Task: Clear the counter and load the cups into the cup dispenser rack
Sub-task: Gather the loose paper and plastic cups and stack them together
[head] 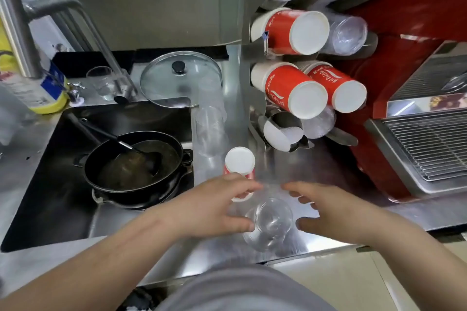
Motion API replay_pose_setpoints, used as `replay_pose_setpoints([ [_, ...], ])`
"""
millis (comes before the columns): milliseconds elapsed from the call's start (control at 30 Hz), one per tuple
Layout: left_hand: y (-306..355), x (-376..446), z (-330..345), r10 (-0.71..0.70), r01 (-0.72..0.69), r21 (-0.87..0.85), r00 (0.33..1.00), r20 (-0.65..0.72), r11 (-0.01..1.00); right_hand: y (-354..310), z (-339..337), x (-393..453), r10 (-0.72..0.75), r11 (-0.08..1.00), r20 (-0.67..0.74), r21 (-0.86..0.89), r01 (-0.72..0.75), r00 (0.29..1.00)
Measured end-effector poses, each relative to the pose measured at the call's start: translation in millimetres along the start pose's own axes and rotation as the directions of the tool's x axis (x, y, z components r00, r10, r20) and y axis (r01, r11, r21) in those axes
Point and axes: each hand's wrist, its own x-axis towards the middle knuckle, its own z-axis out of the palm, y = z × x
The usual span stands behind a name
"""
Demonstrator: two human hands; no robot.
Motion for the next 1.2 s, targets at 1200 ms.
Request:
replay_pose_setpoints([
  [1200, 43, -24, -139, 0.002, -0.111, -0.311, 0.943, -0.333, 0.944, -113, -81, 22, -0.343, 0.856, -0.469, 0.201, 0.476, 0.814],
])
